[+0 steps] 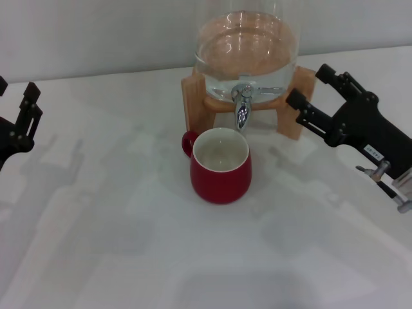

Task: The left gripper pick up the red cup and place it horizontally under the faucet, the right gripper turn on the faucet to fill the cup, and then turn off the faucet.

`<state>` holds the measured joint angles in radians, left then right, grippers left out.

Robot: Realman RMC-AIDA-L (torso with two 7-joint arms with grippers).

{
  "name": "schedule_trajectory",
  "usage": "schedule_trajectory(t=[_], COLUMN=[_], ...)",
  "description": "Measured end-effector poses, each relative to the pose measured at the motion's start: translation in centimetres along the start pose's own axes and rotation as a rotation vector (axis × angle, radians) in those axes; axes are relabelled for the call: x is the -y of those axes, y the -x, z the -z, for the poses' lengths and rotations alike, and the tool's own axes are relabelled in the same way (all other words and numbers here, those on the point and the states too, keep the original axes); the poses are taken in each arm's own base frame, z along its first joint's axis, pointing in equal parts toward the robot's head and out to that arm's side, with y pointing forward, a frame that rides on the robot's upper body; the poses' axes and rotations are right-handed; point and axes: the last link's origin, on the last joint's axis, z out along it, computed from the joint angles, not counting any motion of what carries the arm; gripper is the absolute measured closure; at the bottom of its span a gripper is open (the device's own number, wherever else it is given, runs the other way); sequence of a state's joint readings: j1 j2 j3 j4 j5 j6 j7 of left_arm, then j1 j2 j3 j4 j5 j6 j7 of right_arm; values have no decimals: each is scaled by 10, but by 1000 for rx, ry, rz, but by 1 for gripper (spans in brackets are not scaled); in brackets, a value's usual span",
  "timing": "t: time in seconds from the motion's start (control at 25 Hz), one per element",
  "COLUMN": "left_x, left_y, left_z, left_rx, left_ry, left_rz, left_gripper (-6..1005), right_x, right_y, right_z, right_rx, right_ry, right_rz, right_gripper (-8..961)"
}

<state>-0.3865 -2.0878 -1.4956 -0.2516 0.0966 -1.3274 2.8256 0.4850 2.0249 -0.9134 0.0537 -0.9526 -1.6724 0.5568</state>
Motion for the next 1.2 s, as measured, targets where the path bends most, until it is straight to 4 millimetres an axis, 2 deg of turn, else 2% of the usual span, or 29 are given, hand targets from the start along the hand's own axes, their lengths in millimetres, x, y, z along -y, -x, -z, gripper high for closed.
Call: schedule_trajectory(t=[0.52, 1.2], left_x=[1, 1], left_y=[0, 0], left_z=[-5, -5], left_rx=[8, 9], left_ry=[3, 5], left_rz=[-5, -5], left_gripper=[485, 485], right_x=[-2, -3], right_y=[-9, -15], right_z=[-16, -18], right_rx=[-70, -116], right_ry=[41, 57], right_rz=[8, 10], right_gripper=[111, 111])
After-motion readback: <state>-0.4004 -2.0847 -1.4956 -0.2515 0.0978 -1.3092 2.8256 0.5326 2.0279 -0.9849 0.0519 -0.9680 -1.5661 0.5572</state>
